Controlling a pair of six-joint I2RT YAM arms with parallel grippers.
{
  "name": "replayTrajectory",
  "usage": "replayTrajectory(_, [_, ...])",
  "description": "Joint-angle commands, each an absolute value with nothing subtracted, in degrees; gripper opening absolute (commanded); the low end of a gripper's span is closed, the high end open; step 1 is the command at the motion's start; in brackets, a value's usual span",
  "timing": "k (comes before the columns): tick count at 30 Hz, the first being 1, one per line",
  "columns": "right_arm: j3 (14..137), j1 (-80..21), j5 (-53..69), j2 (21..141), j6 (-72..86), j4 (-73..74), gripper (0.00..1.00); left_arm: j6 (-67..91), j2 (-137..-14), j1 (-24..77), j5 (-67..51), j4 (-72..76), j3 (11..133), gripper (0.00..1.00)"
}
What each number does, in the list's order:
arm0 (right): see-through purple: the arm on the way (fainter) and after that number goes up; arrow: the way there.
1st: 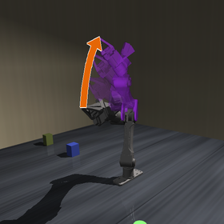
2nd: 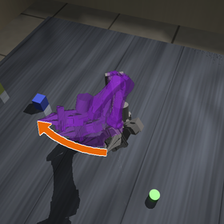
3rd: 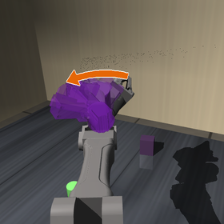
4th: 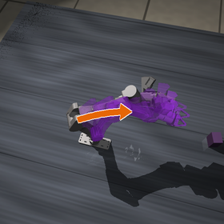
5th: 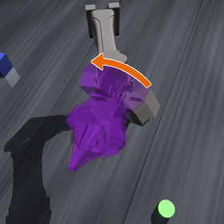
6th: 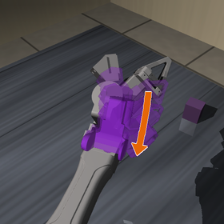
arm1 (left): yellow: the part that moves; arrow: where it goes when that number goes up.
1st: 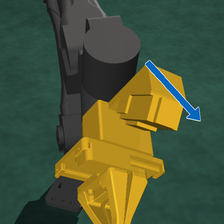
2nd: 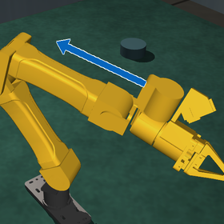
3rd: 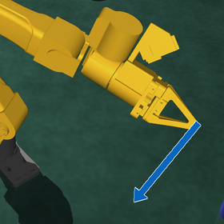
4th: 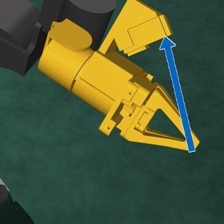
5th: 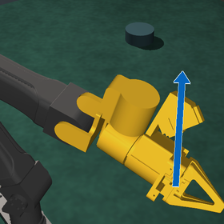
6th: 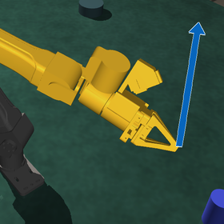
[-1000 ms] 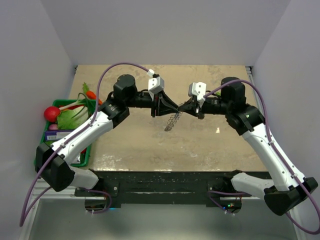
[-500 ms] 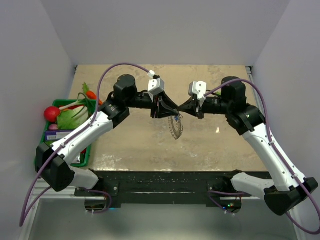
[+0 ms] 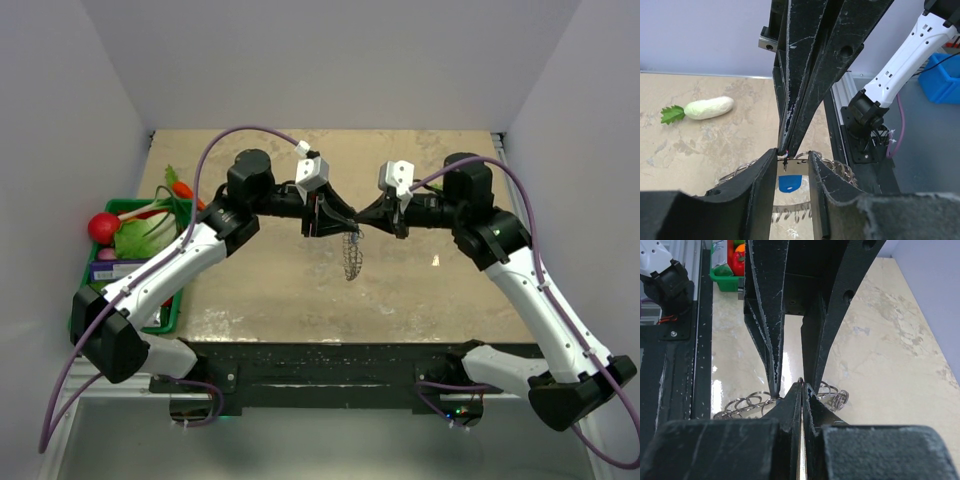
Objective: Remove the keys from the keyring
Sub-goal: Remove the key from the keyring.
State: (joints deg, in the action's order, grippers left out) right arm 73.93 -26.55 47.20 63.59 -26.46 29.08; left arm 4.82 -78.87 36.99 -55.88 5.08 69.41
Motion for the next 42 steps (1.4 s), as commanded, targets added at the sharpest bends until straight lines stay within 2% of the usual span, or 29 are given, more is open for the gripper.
replayTrajectory(1, [77.1,-25.7,48.6,62.1,-25.2,24.1,0.0,4.4,-78.1,37.4,-58.0,5.6,69.7,0.37])
replayTrajectory(14, [77.2,-24.2,51.8,61.2,-24.3,23.8,0.0,3.3,-77.5,36.9,-56.0,4.7,69.7,0.34])
replayTrajectory(17, [77.2,-24.1,52.0,61.1,-24.3,23.8,0.0,3.4,-77.6,36.6,-55.8,4.8,69.7,0.38])
replayTrajectory(19, [76.9,-24.1,52.5,61.2,-24.2,23.8,0.0,4.0,-77.8,36.6,-55.8,5.1,69.8,0.34])
replayTrajectory(21, [76.6,-24.1,52.6,61.2,-23.9,23.3,0.0,4.3,-78.0,36.6,-56.0,5.4,70.0,0.26])
replayTrajectory(24, [76.5,-24.1,52.7,61.2,-23.8,23.3,0.0,4.8,-78.2,36.6,-56.0,5.7,70.1,0.22])
replayTrajectory(28, [75.9,-24.1,52.2,61.3,-24.0,22.9,0.0,6.1,-78.6,36.5,-56.1,6.6,70.5,0.23])
replayTrajectory(34, [74.7,-24.2,52.0,61.3,-24.4,22.5,0.0,7.7,-79.2,36.5,-57.0,7.5,70.8,0.33])
replayTrajectory(36, [74.6,-24.1,52.0,61.3,-24.4,22.3,0.0,7.9,-79.4,36.6,-57.2,7.6,70.9,0.28])
replayTrajectory(39, [74.4,-24.1,51.9,61.3,-24.4,22.2,0.0,8.0,-79.5,36.7,-57.4,7.8,70.8,0.27])
replayTrajectory(42, [74.4,-24.1,52.1,61.2,-24.4,22.2,0.0,7.9,-79.5,36.7,-57.3,7.8,70.8,0.2])
